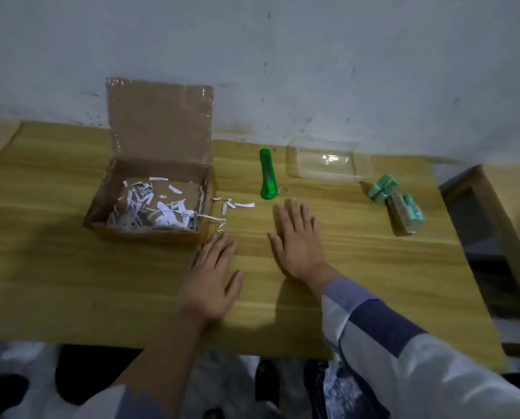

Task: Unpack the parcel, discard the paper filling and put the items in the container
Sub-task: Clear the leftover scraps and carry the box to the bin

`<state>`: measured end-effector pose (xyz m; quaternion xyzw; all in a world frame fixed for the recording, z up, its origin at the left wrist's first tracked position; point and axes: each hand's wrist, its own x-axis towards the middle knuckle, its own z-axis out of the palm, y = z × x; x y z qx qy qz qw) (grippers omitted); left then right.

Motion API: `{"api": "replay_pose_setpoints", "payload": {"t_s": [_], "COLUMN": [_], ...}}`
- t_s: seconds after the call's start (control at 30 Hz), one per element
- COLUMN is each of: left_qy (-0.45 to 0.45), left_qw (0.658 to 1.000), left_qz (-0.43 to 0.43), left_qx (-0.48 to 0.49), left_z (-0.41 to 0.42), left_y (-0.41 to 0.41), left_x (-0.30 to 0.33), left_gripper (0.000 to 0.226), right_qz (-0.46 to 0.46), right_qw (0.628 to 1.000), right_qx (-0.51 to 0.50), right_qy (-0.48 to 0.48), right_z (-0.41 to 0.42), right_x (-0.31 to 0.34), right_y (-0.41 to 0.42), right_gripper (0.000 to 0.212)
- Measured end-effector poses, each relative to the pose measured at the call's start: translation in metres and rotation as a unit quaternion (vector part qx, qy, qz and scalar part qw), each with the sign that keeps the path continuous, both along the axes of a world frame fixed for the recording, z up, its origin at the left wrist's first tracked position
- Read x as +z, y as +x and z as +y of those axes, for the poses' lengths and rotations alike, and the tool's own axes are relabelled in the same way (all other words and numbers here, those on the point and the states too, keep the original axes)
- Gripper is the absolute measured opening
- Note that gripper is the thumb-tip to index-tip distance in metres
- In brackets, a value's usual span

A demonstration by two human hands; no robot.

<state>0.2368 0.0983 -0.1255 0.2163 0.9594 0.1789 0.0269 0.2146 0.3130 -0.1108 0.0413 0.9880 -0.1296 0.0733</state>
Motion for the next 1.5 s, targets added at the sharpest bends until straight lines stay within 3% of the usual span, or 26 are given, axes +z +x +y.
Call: {"api": "replay_pose_setpoints", "payload": {"t_s": [0.27, 0.43, 0.57, 0.87, 1.17, 1.4, 1.5], "left_qy": [0.037, 0.044, 0.051, 0.089, -0.008, -0.043, -0.029], "left_qw": [0.999, 0.998, 0.998, 0.994, 0.999, 0.996, 0.99], "left_qz": [0.03, 0.031, 0.034, 0.051, 0.017, -0.029, -0.045], "left_qx": [0.024, 0.02, 0.025, 0.031, 0.03, -0.079, -0.129], "left_z": [0.003, 0.003, 0.002, 0.003, 0.015, 0.082, 0.116], "left_y": [-0.001, 0.0, 0.002, 0.0, 0.007, 0.027, 0.038], "left_x": [0.001, 0.0, 0.0, -0.003, 0.001, 0.013, 0.014], "left_gripper": [0.057, 0.055, 0.054, 0.051, 0.063, 0.079, 0.08], "right_qz": [0.028, 0.088, 0.1, 0.047, 0.086, 0.111, 0.087], "right_qw": [0.999, 0.989, 0.973, 0.972, 0.979, 0.99, 0.994], "right_qx": [0.016, 0.074, 0.131, 0.222, 0.155, 0.02, -0.057], "right_qy": [0.006, -0.089, -0.162, -0.068, -0.105, -0.08, -0.047], "right_z": [0.008, -0.017, -0.035, -0.056, -0.012, 0.043, 0.073], "right_x": [-0.005, -0.005, -0.002, -0.001, -0.011, -0.012, -0.009], "right_y": [-0.043, -0.012, -0.023, -0.063, 0.018, 0.091, 0.132], "right_gripper": [0.068, 0.052, 0.052, 0.053, 0.059, 0.051, 0.062]}}
